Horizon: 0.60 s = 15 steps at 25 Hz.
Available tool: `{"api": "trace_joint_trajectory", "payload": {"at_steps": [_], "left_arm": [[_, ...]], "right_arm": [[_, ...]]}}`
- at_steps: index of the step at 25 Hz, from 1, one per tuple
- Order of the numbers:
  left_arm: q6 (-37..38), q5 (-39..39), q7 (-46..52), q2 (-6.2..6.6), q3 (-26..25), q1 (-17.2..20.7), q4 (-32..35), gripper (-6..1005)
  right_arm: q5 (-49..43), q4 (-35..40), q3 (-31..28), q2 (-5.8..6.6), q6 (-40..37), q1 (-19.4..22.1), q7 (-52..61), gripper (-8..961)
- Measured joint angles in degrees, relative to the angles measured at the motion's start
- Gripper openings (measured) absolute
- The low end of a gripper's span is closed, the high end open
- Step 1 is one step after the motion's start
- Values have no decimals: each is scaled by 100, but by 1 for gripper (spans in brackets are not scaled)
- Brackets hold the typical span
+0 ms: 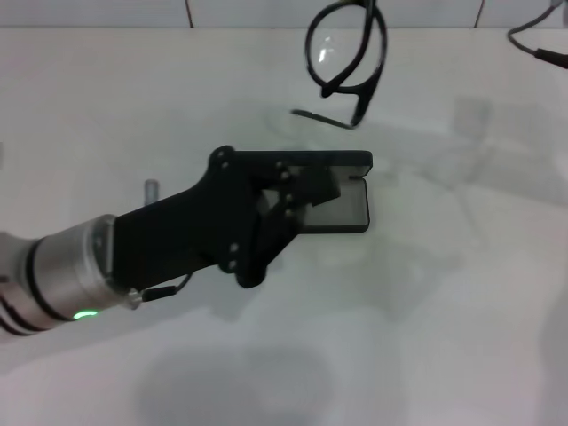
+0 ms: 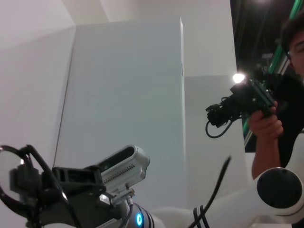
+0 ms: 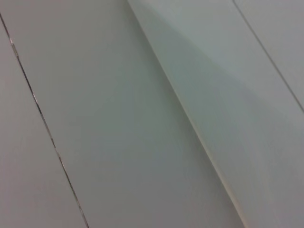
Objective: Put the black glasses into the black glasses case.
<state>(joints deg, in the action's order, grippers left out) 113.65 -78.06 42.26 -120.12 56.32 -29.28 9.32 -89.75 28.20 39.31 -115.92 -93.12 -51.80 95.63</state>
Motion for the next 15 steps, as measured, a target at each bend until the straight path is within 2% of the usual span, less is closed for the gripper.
{"api": "trace_joint_trajectory", "payload": {"at_steps": [6, 15], "left_arm": [[-112, 126, -40, -23, -42, -165, -212, 19], [-197, 264, 18, -29, -51, -211, -218, 19]], "right_arm": [[116, -295, 200, -15, 38, -157, -294, 28], [318, -337, 502, -31, 43, -98, -602, 28]]}}
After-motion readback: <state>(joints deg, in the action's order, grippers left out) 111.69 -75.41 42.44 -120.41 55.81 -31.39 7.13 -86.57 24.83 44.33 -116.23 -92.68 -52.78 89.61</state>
